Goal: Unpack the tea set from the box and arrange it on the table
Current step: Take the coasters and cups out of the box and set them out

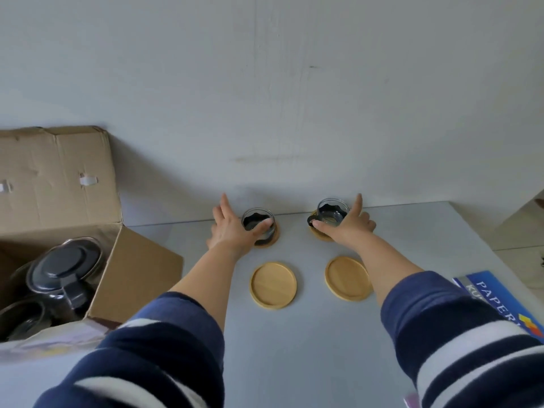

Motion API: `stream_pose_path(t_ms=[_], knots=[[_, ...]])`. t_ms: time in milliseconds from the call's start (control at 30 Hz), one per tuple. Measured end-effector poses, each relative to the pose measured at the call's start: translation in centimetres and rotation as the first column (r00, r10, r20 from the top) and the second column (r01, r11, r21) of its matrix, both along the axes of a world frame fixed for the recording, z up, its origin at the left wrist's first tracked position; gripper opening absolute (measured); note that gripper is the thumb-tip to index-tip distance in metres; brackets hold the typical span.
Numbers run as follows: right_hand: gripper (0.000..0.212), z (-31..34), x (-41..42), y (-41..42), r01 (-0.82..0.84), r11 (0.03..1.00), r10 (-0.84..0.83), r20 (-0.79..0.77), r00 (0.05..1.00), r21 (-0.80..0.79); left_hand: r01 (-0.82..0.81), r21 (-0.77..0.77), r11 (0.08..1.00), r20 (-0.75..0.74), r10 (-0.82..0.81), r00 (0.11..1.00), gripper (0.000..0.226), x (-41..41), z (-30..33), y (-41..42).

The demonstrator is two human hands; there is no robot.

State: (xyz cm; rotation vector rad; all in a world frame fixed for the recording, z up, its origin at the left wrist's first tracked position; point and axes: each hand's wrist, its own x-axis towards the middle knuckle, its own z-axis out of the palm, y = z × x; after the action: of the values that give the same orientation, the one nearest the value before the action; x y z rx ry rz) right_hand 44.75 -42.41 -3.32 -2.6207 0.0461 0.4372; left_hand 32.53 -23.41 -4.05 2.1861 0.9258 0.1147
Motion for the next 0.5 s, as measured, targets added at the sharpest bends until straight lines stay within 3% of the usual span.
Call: stream_pose_path(t_ms=[233, 333, 500], knots=[[0.087, 5.6, -6.8, 5.5, -0.293, 0.930, 0.307, 0.034, 0.951, -0.221, -0.055, 0.275, 0.960, 0.141, 0.017, 0.990, 0.059, -9.0, 6.2, 5.1], [0.076, 7.0, -11.0, 9.9, -0.429, 0.874, 0.443, 0.009, 0.897, -0.230, -0.145, 0.371, 0.917, 0.169, 0.087, 0.982, 0.040, -14.8, 7.8, 8.8], [0.068, 8.8, -18.3, 17.8, -0.635, 0.764, 0.643, 0.056, 0.764, -0.114, -0.266, 0.535, 0.802, -0.023, 0.329, 0.944, 0.038, -24.5, 7.7, 14.5]])
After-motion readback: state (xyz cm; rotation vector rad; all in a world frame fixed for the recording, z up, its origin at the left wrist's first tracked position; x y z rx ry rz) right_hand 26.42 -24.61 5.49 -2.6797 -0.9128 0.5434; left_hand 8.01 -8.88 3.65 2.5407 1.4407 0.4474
